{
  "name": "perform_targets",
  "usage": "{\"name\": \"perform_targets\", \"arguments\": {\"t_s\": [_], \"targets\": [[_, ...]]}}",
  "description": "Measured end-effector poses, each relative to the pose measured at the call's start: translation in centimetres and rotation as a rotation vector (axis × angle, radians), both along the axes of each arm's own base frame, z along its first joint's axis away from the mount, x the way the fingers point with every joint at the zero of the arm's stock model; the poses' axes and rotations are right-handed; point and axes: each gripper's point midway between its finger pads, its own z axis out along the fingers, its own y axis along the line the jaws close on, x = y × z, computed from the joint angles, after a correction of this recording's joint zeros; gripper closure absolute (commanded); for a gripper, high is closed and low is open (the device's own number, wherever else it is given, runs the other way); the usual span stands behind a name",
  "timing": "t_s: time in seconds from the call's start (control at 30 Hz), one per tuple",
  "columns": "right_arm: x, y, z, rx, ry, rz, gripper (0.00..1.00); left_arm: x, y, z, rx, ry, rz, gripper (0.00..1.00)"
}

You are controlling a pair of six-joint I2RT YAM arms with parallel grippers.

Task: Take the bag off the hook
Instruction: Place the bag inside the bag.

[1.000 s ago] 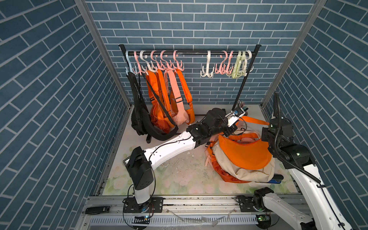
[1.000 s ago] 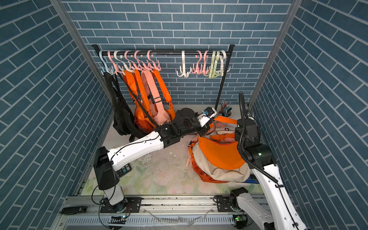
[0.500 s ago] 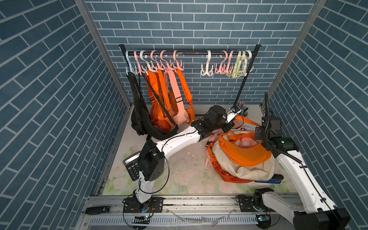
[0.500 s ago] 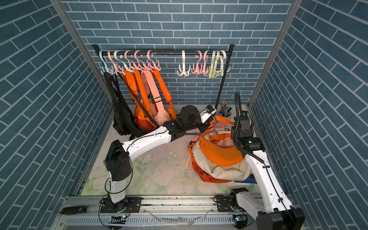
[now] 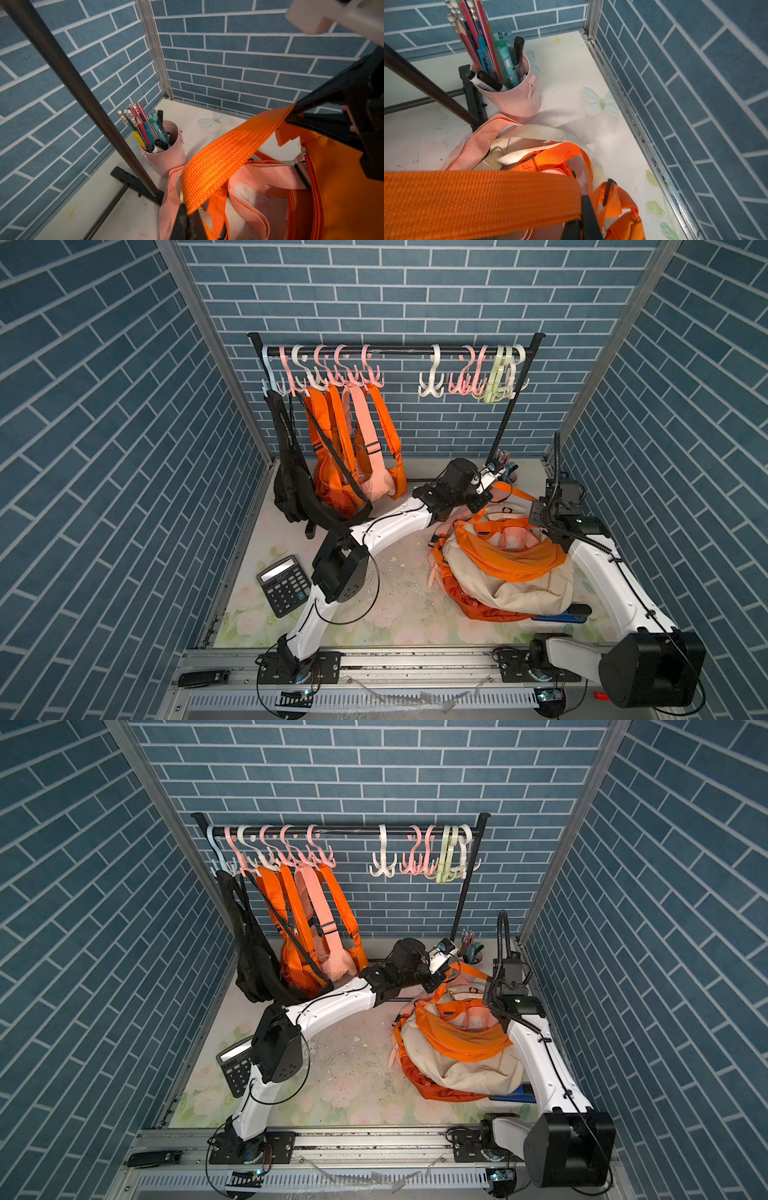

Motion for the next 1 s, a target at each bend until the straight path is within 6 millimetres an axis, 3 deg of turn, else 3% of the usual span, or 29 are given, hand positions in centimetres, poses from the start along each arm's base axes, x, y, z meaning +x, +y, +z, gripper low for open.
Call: {"name": "perform_targets", "arguments": {"t_s": [0.13,0.27,0.43,0.53,0.67,0.77,0.93,1.0], "targets": [[0.9,0.1,-1.2,0.033,0.017,0.001,1.0,1.3,-0.3,-0.9,0.01,0.01,0.015,0.99],[1.5,0.1,-1.6,0.075,-0.002,0.003,1.0,2.4,-0.5,-2.3,0.03,0.023,0.03,0.83],[1.9,-0.6,-2.2,0.097,-0.004,-0.023,0.93,4.1,-0.3,-3.8,0.047,0.035,0.07,0.69],[2.3,-0.8,-2.8,0.116,0.004,-0.028,0.82,4.6,-0.4,-4.2,0.047,0.039,0.077,0.63],[2.7,-0.7,-3.8,0.148,0.02,-0.029,0.5,4.8,-0.4,-4.8,0.055,0.054,0.081,0.51],[2.9,-0.6,-4.3,0.166,0.032,-0.029,0.36,4.8,-0.4,-4.8,0.056,0.058,0.083,0.46],[3.0,-0.5,-4.3,0.186,0.033,-0.023,0.24,4.6,0.0,-4.6,0.053,0.059,0.091,0.39],[3.1,-0.5,-4.0,0.191,0.03,-0.02,0.23,4.2,0.6,-4.1,0.048,0.057,0.099,0.33]]}}
